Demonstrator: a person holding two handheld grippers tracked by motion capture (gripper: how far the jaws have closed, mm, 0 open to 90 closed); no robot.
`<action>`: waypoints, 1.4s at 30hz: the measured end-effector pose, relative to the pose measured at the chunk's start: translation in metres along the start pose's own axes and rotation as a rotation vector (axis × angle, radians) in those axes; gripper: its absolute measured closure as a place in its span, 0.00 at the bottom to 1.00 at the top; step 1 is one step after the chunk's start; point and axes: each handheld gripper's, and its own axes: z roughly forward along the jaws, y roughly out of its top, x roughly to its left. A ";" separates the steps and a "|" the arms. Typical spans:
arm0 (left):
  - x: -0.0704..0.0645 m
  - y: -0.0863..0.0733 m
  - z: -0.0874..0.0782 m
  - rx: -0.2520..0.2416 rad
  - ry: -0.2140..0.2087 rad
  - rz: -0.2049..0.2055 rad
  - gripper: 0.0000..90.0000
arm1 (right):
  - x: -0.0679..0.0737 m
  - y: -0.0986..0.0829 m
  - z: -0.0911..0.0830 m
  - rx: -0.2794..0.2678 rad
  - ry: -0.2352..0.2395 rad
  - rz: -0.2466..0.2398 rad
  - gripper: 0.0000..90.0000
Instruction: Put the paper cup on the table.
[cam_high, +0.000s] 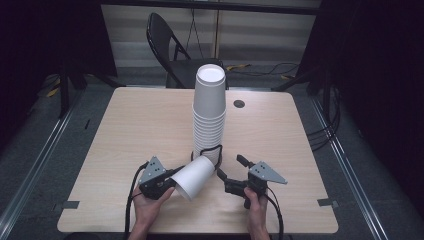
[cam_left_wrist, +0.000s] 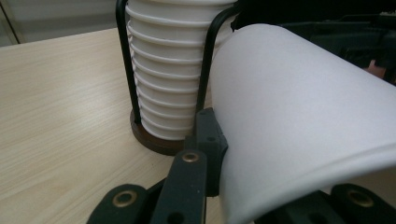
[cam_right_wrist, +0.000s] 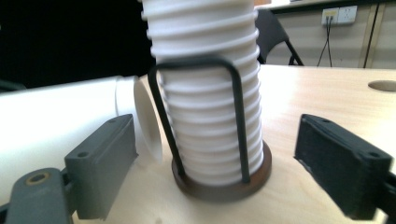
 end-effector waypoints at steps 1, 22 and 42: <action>0.001 0.001 -0.001 0.006 0.002 0.005 0.96 | 0.001 0.000 -0.001 0.001 -0.007 -0.021 0.15; 0.000 0.020 -0.004 0.135 -0.048 0.009 0.96 | 0.027 -0.006 -0.005 0.165 0.091 -0.461 0.14; -0.003 0.028 0.007 0.286 -0.110 -0.010 0.96 | 0.050 -0.010 0.001 0.239 0.080 -0.786 0.14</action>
